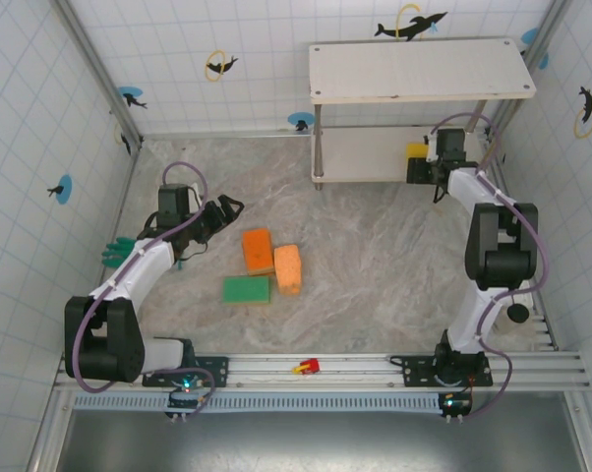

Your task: Place and organize the cleaning sponges onto the shelf

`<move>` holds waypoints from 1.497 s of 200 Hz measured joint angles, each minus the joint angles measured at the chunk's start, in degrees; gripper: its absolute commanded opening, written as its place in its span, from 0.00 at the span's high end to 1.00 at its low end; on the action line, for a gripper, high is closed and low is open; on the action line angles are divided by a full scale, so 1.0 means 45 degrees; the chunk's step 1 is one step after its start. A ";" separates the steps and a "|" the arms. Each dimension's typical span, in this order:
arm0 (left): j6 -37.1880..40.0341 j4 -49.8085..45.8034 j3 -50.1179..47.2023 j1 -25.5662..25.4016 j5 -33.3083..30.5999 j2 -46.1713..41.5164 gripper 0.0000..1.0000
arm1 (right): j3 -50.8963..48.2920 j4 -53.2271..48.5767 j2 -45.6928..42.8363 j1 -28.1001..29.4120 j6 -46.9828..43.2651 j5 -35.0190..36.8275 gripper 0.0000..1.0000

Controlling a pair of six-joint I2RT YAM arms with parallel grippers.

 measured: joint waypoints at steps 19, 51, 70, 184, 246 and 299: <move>0.0000 0.0005 0.0000 0.0000 0.0005 0.0000 0.03 | -0.0559 0.0005 -0.0539 0.0000 -0.0044 0.0034 0.14; 0.0000 0.0005 0.0000 0.0000 0.0015 0.0000 0.03 | -0.1477 -0.0044 -0.1705 0.0000 0.0000 -0.0301 0.13; 0.0000 0.0010 0.0000 0.0000 0.0029 0.0000 0.03 | -0.1647 -0.0204 -0.2327 0.0039 0.0107 -0.0763 0.12; -0.0005 0.0010 0.0000 0.0000 0.0160 -0.0005 0.03 | -0.3701 -0.1617 -0.5931 0.4945 0.1787 -0.0539 0.04; 0.0000 -0.0039 0.0000 0.0000 0.0155 -0.0092 0.03 | -0.5702 -0.0957 -0.6800 0.8019 0.4507 -0.0117 0.03; 0.0044 -0.0083 -0.0024 0.0000 0.0155 -0.0092 0.03 | -0.5945 -0.0583 -0.6771 1.0482 0.6178 0.0631 0.02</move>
